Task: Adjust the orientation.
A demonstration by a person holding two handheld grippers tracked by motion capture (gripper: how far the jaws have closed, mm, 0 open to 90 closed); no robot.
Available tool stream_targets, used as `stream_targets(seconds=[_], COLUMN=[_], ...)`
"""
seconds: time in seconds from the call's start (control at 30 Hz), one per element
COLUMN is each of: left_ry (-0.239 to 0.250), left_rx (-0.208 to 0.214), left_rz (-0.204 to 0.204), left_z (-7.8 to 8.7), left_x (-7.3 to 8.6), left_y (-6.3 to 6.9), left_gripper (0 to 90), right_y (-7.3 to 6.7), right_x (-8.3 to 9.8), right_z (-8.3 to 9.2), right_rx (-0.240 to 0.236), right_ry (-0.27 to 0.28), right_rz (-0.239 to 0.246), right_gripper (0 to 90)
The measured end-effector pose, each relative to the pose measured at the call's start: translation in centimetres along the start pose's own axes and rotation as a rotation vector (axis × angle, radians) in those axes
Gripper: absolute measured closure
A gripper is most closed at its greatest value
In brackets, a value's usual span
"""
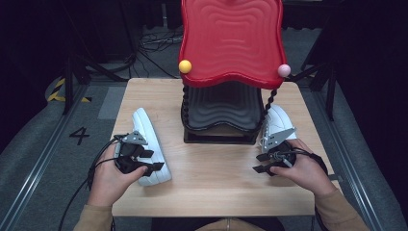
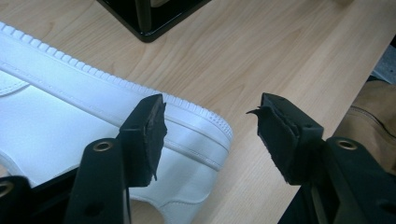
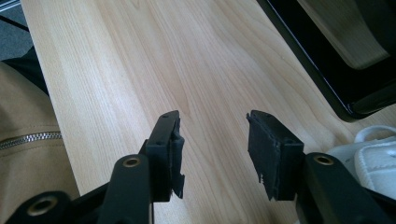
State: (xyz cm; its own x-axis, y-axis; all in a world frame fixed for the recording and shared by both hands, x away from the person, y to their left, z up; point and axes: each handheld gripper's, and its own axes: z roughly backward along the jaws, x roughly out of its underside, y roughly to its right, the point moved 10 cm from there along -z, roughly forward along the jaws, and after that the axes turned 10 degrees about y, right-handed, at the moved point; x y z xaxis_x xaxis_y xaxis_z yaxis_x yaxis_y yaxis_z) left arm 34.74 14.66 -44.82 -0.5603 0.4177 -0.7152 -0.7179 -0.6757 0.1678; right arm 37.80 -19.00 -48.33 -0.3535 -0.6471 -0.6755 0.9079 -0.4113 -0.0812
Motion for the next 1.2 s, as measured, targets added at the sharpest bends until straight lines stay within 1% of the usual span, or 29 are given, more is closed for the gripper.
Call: stream_targets(seconds=[0.07, 0.17, 0.23, 0.27, 0.33, 0.37, 0.4, 0.43, 0.5, 0.6, 0.7, 0.77, 0.83, 0.87, 0.97, 1.13, 1.2], left_ry=[-0.007, -0.019, -0.029, -0.024, -0.016, -0.014, -0.020, -0.031, -0.027, -0.039, -0.060, -0.088, -0.109, -0.117, -0.138, -0.178, -0.176], left_rx=[-0.003, 0.002, 0.015, 0.026, 0.027, 0.030, 0.037, 0.042, 0.049, 0.045, 0.051, 0.032, 0.034, 0.032, 0.027, -0.001, 0.020], left_rz=[-0.004, -0.009, -0.017, -0.010, -0.006, -0.010, -0.006, -0.012, -0.006, -0.003, 0.003, -0.002, -0.006, -0.015, -0.013, -0.017, -0.014], left_z=[-0.1, -0.3, -0.3, -0.3, -0.4, -0.5, -0.6, -0.6, -0.9, -1.1, -1.6, -1.9, -2.1, -2.2, -2.5, -3.1, -3.3], left_x=[0.0, 0.0, 0.0, -0.1, -0.3, -0.4, -0.4, -0.4, -0.6, -0.6, -0.5, -0.3, -0.1, -0.1, 0.1, 0.6, 0.6], left_y=[0.0, 0.0, 0.1, 0.1, 0.1, 0.0, 0.1, 0.0, 0.0, -0.2, -0.3, -0.6, -0.5, -0.6, -0.7, -1.2, -1.1], left_gripper=[43.2, 47.9, 55.7, 62.0, 70.4, 70.4, 76.8, 81.0, 88.1, 89.8, 89.9, 90.0, 90.0, 90.0, 90.0, 90.0, 90.0], right_y=[-0.1, -0.1, -0.1, -0.1, -0.1, -0.1, -0.1, -0.1, -0.2, -0.3, -0.2, -0.1, -0.1, -0.1, -0.1, -0.1, -0.2], right_x=[0.1, 0.1, 0.1, 0.1, 0.2, 0.2, 0.3, 0.3, 0.4, 0.4, 0.5, 0.6, 0.7, 0.7, 0.8, 0.9, 0.9], right_z=[0.0, 0.1, 0.1, 0.0, 0.0, -0.1, -0.1, -0.2, -0.2, -0.1, 0.0, 0.0, 0.1, 0.1, 0.1, 0.3, 0.4], right_rx=[0.000, 0.003, 0.001, 0.001, 0.000, 0.000, -0.001, -0.001, -0.001, -0.001, 0.008, 0.007, 0.009, 0.011, 0.012, 0.014, 0.016], right_ry=[-0.003, -0.005, -0.005, -0.005, -0.006, -0.007, -0.011, -0.011, -0.017, -0.015, -0.010, -0.014, -0.015, -0.014, -0.016, -0.014, -0.014], right_rz=[-0.002, -0.002, -0.001, -0.001, -0.001, -0.002, -0.002, -0.002, 0.000, -0.003, -0.004, -0.004, -0.007, -0.007, -0.005, -0.011, -0.011], right_gripper=[55.1, 55.1, 55.1, 55.2, 55.1, 55.1, 55.1, 55.1, 55.0, 55.0, 54.9, 54.8, 54.8, 54.8, 54.8, 54.8, 54.8])
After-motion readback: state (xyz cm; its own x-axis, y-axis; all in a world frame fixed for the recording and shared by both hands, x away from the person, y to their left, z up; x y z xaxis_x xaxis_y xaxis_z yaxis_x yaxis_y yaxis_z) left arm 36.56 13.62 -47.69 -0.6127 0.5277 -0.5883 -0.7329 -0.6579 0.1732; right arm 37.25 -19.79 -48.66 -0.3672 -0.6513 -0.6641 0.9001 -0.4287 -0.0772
